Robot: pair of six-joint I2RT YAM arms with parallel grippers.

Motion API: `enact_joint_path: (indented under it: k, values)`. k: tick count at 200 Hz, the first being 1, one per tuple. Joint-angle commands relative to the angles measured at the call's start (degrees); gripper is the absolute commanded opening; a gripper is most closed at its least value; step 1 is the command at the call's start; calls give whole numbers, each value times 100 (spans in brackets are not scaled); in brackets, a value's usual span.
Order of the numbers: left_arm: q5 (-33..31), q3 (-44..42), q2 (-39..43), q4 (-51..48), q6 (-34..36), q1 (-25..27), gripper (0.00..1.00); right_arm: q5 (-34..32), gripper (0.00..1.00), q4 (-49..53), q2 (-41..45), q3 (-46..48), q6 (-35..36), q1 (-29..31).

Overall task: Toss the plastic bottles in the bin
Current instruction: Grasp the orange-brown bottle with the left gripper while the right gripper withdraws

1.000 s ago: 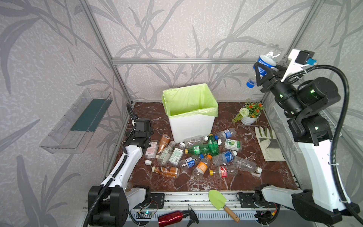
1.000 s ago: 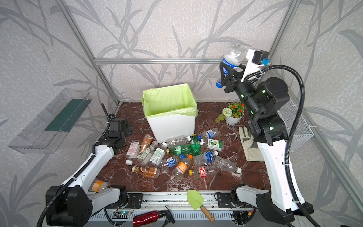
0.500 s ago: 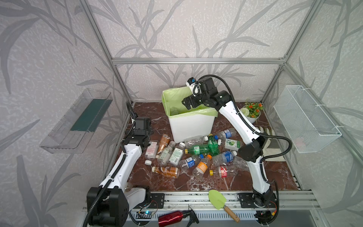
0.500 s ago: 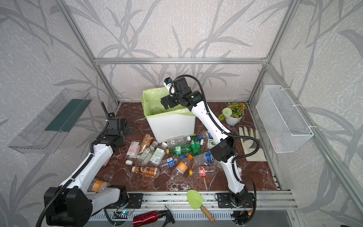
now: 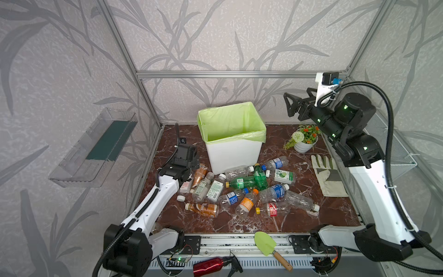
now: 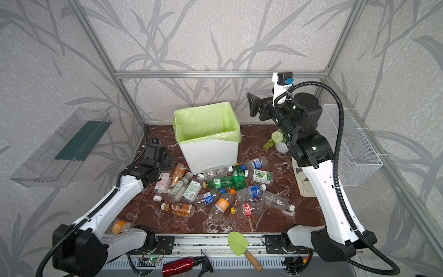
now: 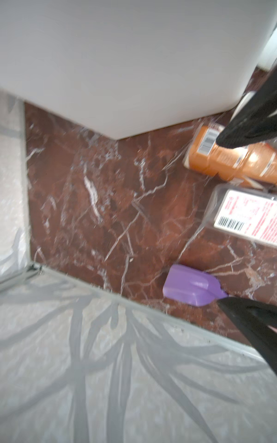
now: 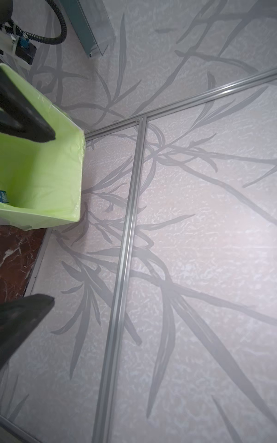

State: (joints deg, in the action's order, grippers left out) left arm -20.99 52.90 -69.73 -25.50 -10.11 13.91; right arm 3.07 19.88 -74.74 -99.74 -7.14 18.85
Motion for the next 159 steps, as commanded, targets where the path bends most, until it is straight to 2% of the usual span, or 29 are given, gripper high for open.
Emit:
enact_joint_path:
  k: [1,14,58,80,104,131,159]
  values:
    - [760,350,-597,-217,66,66,82,198,99,-171,67,781,-509,-413]
    - [990,460,-874,-368,-86,70,75,215,99,-108,289,1113,-596,-645]
    - [1409,112,-1264,108,-221,72,75,430,99,-93,942,2205,-991,-1335]
    - [1645,198,-1534,-39,-209,73,74,461,99,-46,1129,2553,-1146,-1596]
    - [1866,405,-1908,-470,-281,72,69,486,99,-46,1283,2805,-1257,-1847]
    - [1946,316,-2090,-324,-365,69,66,531,99,-20,1365,2914,-1316,-2022]
    - [1985,247,-2193,-181,-395,69,67,609,99,-20,1374,2969,-1360,-2083]
